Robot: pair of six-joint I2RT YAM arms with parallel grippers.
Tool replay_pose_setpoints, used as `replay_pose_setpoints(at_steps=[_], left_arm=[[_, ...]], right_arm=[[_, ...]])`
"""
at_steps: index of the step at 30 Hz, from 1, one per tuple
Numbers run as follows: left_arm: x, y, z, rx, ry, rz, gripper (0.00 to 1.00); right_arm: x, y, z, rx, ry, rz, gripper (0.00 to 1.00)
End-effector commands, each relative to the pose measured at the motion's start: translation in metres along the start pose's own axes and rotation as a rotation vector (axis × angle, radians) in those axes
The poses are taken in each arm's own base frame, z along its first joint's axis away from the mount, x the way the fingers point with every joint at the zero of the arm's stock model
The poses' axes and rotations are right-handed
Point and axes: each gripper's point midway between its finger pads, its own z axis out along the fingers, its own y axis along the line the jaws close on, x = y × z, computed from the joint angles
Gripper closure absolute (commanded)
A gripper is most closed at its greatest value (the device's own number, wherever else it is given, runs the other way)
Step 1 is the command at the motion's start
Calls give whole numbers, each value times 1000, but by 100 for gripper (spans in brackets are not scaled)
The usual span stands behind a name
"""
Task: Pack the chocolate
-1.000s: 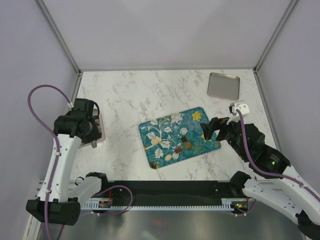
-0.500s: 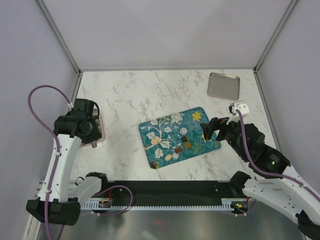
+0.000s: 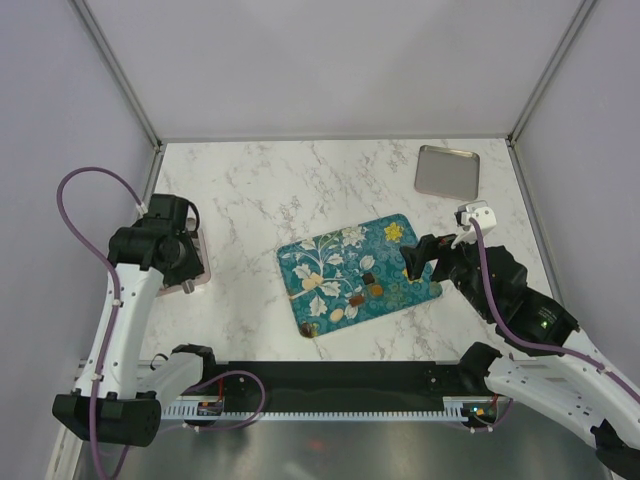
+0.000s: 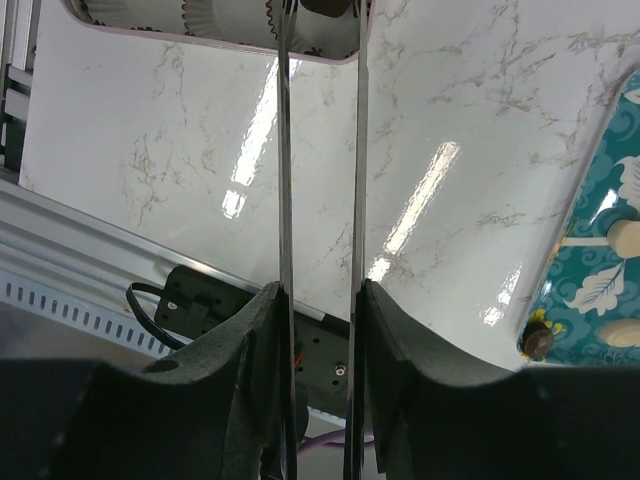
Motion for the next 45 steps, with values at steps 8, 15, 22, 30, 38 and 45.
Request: replay_pose_setpoints(at_steps=[8,15,22,30,38,45], left_arm=[[-20,0,-17,9,-63,-13,56],[-48,-16,-47,125,-166,25,58],[-41,-66,-52,332,-168,107,60],[11,-134,-60,464,-123,295,60],[81,-159,-41,506,-34,540,58],[103,-167,-45,543,-48,635,52]], right_arm=[[-9,2,2,1,-32,-3,5],[-14,2,0,1,-41,-1,5],[-17,1,-1,11,-40,6,5],[-15,4,1,7,-17,11,5],[-14,-2,0,37,-14,9,5],[-17,-3,0,49,-15,3,5]])
